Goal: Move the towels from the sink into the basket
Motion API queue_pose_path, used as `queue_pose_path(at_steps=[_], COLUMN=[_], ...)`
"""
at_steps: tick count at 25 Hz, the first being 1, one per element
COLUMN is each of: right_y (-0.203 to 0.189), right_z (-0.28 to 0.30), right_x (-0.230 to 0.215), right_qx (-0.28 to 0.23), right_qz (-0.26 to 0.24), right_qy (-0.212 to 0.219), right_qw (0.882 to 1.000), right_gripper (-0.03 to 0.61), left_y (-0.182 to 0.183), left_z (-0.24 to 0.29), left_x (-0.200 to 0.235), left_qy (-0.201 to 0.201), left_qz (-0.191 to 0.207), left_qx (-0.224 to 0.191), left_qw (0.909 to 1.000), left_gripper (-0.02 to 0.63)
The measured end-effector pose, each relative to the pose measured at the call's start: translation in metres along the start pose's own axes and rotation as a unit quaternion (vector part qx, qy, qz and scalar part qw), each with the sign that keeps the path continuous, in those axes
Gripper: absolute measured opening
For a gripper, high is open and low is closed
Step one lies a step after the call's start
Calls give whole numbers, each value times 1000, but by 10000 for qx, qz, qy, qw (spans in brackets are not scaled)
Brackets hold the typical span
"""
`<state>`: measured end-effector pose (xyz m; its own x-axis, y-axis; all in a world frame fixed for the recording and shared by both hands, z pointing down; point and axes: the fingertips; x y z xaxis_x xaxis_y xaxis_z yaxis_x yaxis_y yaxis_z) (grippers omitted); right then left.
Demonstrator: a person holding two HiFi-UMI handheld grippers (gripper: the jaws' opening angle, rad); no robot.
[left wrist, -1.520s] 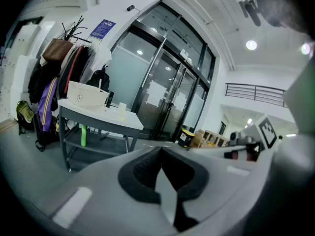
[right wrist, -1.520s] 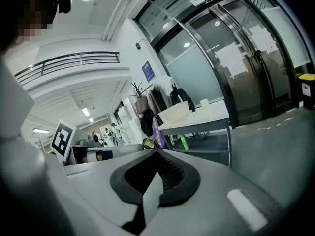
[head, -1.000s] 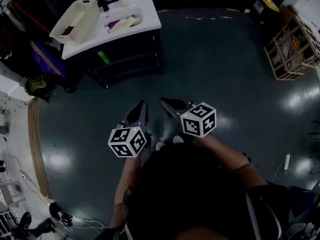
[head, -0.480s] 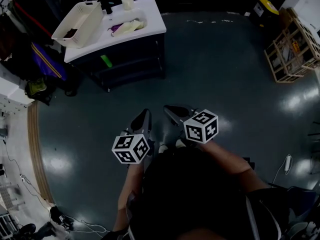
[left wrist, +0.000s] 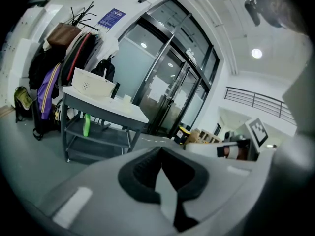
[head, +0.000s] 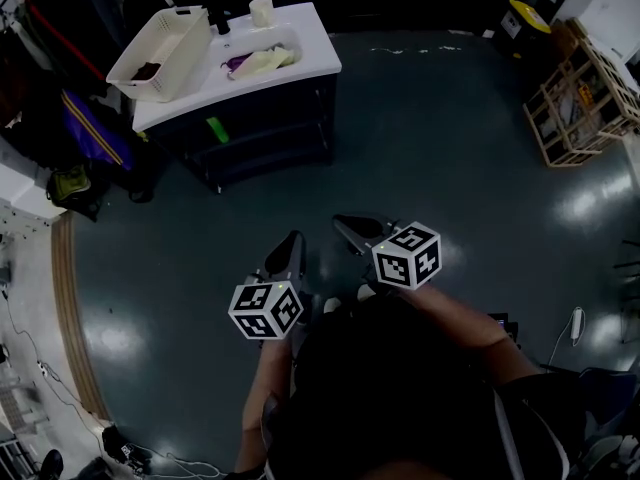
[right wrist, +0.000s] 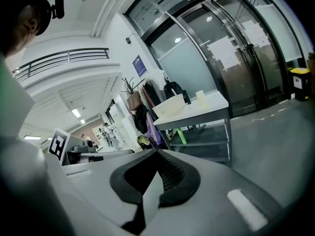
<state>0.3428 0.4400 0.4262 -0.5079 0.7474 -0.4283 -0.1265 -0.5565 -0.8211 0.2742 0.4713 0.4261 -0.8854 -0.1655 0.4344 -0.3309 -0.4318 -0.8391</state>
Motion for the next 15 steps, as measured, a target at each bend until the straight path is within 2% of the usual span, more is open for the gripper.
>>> queue_pose_path(at_steps=[7,15], right_y=[0,19], right_z=[21,47], right_x=[-3,-14], right_qx=[-10,-56], right_qz=[-5,5], right_qy=[-141,-97], right_qw=[9999,9999], right_gripper=[-6,-6], left_y=[-7,16], left_z=[-1,18], left_x=[25,44], left_qy=[-6,36], left_qz=[-136,-67], left_qx=[115,86], left_qw=[9998,9999], left_gripper=[5,5])
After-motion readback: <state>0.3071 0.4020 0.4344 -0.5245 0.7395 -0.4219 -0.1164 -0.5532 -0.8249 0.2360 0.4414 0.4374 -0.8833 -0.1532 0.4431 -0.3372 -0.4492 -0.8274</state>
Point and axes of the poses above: the fingertips, and each gripper's own axes: z forward along the fingers, x to its left, y out of its top, and after that the axes turned 1 degree about -y, right-handed
